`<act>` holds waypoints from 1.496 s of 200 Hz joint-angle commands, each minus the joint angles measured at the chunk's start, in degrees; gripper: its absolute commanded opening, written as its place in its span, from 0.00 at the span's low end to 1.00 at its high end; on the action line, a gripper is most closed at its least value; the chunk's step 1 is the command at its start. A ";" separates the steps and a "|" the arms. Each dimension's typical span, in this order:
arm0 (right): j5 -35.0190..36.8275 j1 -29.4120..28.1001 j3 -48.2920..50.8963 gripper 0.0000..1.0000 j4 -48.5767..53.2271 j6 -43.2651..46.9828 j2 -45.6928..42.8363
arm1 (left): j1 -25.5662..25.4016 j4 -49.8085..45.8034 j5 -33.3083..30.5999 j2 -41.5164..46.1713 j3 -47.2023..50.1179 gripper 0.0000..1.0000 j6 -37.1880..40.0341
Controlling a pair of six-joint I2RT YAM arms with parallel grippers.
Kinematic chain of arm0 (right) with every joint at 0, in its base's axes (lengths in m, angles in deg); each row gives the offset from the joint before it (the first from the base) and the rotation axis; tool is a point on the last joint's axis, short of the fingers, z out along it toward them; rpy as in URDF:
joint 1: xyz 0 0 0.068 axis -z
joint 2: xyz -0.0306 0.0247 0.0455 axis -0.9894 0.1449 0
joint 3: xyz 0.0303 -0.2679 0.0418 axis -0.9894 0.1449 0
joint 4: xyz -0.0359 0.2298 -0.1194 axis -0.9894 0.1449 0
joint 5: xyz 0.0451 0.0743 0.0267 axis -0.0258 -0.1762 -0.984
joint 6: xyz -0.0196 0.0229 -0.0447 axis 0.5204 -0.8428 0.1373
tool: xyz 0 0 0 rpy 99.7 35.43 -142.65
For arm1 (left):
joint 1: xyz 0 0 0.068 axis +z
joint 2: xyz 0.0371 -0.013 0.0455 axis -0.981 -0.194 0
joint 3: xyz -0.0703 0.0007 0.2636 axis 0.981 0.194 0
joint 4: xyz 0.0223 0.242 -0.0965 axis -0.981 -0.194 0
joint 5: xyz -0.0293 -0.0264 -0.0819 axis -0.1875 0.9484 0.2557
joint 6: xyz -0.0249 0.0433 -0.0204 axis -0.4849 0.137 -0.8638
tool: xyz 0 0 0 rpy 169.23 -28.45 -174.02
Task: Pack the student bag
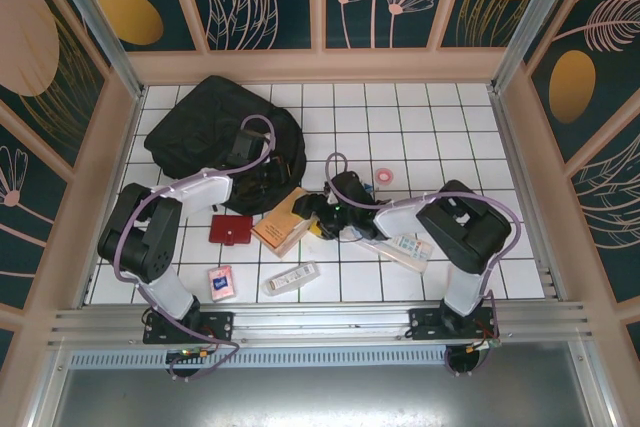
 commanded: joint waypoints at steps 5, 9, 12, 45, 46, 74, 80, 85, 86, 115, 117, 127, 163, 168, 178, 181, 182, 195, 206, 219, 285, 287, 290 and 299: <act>1.81 0.57 -3.96 0.72 -6.98 -0.28 3.50 | -1.60 0.71 6.42 -0.61 -1.06 0.00 -2.11; 2.11 0.69 -4.24 0.72 -6.78 -0.12 3.50 | -1.61 0.68 6.63 -0.65 -1.05 0.00 -2.15; 2.31 0.77 -4.40 0.72 -6.64 0.05 3.54 | -1.61 0.65 6.63 -0.62 -1.05 0.00 -2.14; 4.89 1.50 -6.81 0.65 -2.83 2.41 3.48 | -1.61 -0.05 6.68 -0.35 -2.79 0.00 -1.99; 5.00 1.50 -6.94 0.65 -2.62 2.50 3.51 | -1.61 -0.06 6.66 -0.30 -2.80 0.00 -1.93; 5.92 1.43 -7.64 0.57 -1.26 3.16 2.85 | -1.59 -1.46 5.87 0.56 -3.79 0.00 -0.97; 5.83 1.41 -7.77 0.56 -1.11 3.33 2.56 | -1.54 -2.05 5.60 0.73 -4.19 0.00 -0.64; 5.82 1.41 -7.98 0.54 -0.73 3.64 2.29 | -1.52 -2.45 5.29 0.85 -4.46 0.00 -0.32; 5.82 1.41 -8.01 0.54 -0.64 3.73 2.21 | -1.52 -2.49 5.22 0.92 -4.47 0.00 -0.26; 9.19 0.89 -11.08 0.50 8.54 8.28 -0.61 | -1.53 -4.67 3.67 1.52 -5.83 0.00 1.68; 9.54 0.89 -11.24 0.50 9.06 8.54 -0.70 | -1.53 -4.83 3.59 1.58 -5.91 0.00 1.74; 10.61 0.72 -12.03 0.48 11.48 9.13 -0.83 | -1.53 -5.21 3.44 1.67 -6.27 0.00 2.14; 8.82 0.97 -15.19 0.55 14.85 9.09 3.43 | -1.52 -6.17 2.73 2.52 -7.42 0.00 2.61; 8.56 0.97 -15.41 0.56 14.59 8.96 3.91 | -1.52 -6.36 2.68 2.69 -7.61 0.00 2.77; 8.63 1.06 -15.74 0.59 14.03 8.62 4.27 | -1.48 -6.85 2.52 3.16 -7.97 0.00 3.04; 8.63 1.06 -15.77 0.60 13.68 8.65 4.32 | -1.52 -7.03 2.39 3.28 -8.10 0.00 3.13; 8.55 1.11 -15.73 0.60 13.59 8.65 4.33 | -1.52 -7.07 2.36 3.37 -8.17 0.00 3.18; 8.46 1.48 -16.52 0.61 13.61 8.74 4.35 | -1.52 -7.70 2.03 4.10 -8.58 0.00 3.44; 8.54 1.87 -17.21 0.58 14.27 8.82 3.90 | -1.44 -8.51 1.48 4.84 -9.10 0.00 3.81; 9.04 2.20 -17.91 0.55 15.44 8.91 2.81 | -1.37 -9.40 0.70 5.41 -9.69 0.00 4.44; 9.71 2.29 -18.45 0.32 18.78 8.44 1.37 | -1.35 -9.83 0.23 5.65 -10.19 0.00 4.89; 9.69 2.29 -18.40 0.30 18.78 8.31 1.35 | -1.35 -9.87 0.16 5.67 -10.19 0.00 4.85; 9.69 2.33 -18.26 0.29 18.71 8.24 1.36 | -1.35 -9.91 0.03 5.73 -10.22 0.00 4.84; 9.53 2.28 -17.78 0.23 18.44 7.89 0.98 | -1.26 -10.09 -0.45 6.12 -10.23 0.00 5.06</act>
